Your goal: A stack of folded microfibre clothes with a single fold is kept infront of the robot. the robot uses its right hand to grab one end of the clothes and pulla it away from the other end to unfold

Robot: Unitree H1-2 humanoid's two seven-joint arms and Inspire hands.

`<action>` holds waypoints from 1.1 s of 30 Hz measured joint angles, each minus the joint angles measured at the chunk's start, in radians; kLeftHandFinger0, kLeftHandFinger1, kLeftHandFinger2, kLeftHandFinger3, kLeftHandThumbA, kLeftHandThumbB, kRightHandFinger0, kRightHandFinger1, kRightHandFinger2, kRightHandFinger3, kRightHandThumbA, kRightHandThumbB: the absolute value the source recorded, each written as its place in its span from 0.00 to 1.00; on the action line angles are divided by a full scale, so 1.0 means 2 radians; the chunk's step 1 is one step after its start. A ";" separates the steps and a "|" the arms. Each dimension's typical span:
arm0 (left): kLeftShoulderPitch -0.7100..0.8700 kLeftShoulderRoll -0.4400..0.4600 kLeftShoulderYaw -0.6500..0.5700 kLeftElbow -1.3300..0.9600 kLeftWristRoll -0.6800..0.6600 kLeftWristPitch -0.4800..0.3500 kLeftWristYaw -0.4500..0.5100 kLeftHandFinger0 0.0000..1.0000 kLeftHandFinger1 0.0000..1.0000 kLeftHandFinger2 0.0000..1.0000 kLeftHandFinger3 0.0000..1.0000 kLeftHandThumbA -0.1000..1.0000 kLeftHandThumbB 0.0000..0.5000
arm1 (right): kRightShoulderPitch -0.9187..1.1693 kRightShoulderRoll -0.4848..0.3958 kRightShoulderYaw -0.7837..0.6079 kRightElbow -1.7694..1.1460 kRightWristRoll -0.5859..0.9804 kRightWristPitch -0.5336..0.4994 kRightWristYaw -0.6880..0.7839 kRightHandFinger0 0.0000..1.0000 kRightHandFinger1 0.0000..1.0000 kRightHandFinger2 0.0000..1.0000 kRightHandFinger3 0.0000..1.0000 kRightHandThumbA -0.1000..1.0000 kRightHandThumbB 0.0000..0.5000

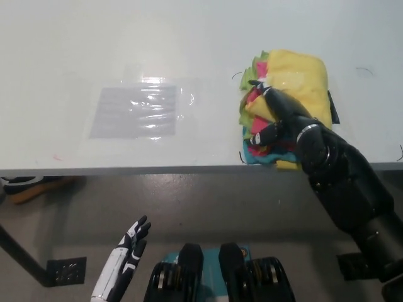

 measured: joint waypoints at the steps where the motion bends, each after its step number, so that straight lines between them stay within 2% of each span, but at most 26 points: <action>1: 0.000 0.001 -0.001 0.000 0.001 0.000 0.000 1.00 1.00 1.00 1.00 0.98 0.33 | 0.000 0.000 -0.006 0.004 0.000 -0.003 -0.008 0.45 0.55 0.66 0.72 0.77 0.52; 2: 0.000 0.002 -0.002 0.000 0.002 0.000 0.000 1.00 1.00 1.00 1.00 0.97 0.31 | 0.000 0.000 -0.010 0.007 0.000 -0.004 -0.017 0.07 0.16 0.31 0.48 0.62 0.45; 3: 0.000 0.003 -0.003 0.000 0.003 0.000 0.000 1.00 1.00 1.00 1.00 0.97 0.31 | 0.001 0.000 -0.015 0.012 0.000 -0.006 -0.029 0.01 0.03 0.14 0.31 0.46 0.40; 4: 0.000 0.003 -0.003 0.000 0.004 0.000 0.000 1.00 1.00 1.00 1.00 0.96 0.31 | 0.001 0.000 -0.017 0.015 0.000 -0.008 -0.036 0.00 0.00 0.05 0.15 0.22 0.35; 5: 0.000 0.004 -0.004 0.000 0.005 0.000 0.000 1.00 1.00 1.00 1.00 0.96 0.31 | 0.001 0.001 -0.020 0.018 0.000 -0.012 -0.049 0.00 0.00 0.07 0.13 0.14 0.35; 6: 0.000 0.004 -0.004 0.000 0.006 0.000 0.000 1.00 1.00 1.00 1.00 0.95 0.30 | 0.001 0.001 -0.022 0.022 0.000 -0.015 -0.058 0.00 0.08 0.26 0.23 0.01 0.31; 7: 0.000 0.004 -0.005 0.000 0.006 0.000 0.000 1.00 1.00 1.00 1.00 0.94 0.28 | 0.001 0.002 -0.024 0.027 0.000 -0.019 -0.069 0.00 0.10 0.41 0.38 0.00 0.26; 9: 0.000 0.004 -0.005 0.000 0.007 0.000 0.000 1.00 1.00 1.00 1.00 0.94 0.28 | 0.001 0.004 -0.028 0.038 0.000 -0.027 -0.087 0.00 0.19 0.58 0.60 0.00 0.25; 10: 0.000 0.004 -0.006 0.000 0.007 0.000 0.000 1.00 1.00 1.00 1.00 0.94 0.28 | 0.001 0.005 -0.031 0.045 0.000 -0.033 -0.097 0.00 0.22 0.62 0.66 0.00 0.26; 12: 0.000 0.004 -0.007 0.000 0.008 0.000 0.000 1.00 1.00 1.00 1.00 0.94 0.26 | 0.001 0.006 -0.037 0.057 0.000 -0.044 -0.118 0.00 0.26 0.66 0.71 0.02 0.27; 17: 0.000 0.008 -0.013 0.000 0.012 -0.007 -0.002 1.00 1.00 1.00 1.00 0.90 0.26 | 0.002 0.011 -0.054 0.076 0.002 -0.069 -0.161 0.00 0.26 0.61 0.66 0.10 0.33; 21: 0.000 0.012 -0.016 0.000 0.016 -0.011 -0.003 1.00 1.00 1.00 1.00 0.85 0.24 | 0.007 0.015 -0.066 0.076 0.004 -0.087 -0.185 0.00 0.27 0.61 0.65 0.06 0.34; 26: 0.000 0.014 -0.018 0.000 0.018 -0.014 -0.004 1.00 1.00 1.00 1.00 0.83 0.21 | 0.017 0.018 -0.085 0.082 0.009 -0.120 -0.219 0.02 0.27 0.59 0.63 0.02 0.28; 29: 0.000 0.014 -0.019 0.000 0.018 -0.014 -0.004 1.00 1.00 1.00 1.00 0.81 0.20 | 0.023 0.022 -0.110 0.083 0.018 -0.144 -0.243 0.00 0.21 0.55 0.60 0.00 0.29; 30: 0.000 0.014 -0.019 0.000 0.018 -0.014 -0.004 1.00 1.00 1.00 1.00 0.80 0.19 | 0.025 0.024 -0.121 0.083 0.022 -0.152 -0.251 0.00 0.18 0.53 0.61 0.00 0.20; 32: 0.000 0.014 -0.019 0.000 0.019 -0.014 -0.005 1.00 1.00 1.00 1.00 0.79 0.18 | 0.031 0.028 -0.148 0.083 0.033 -0.169 -0.266 0.00 0.12 0.47 0.60 0.03 0.19; 33: 0.000 0.014 -0.019 0.000 0.019 -0.014 -0.005 1.00 1.00 1.00 1.00 0.78 0.17 | 0.033 0.032 -0.168 0.082 0.041 -0.177 -0.273 0.00 0.11 0.47 0.62 0.08 0.16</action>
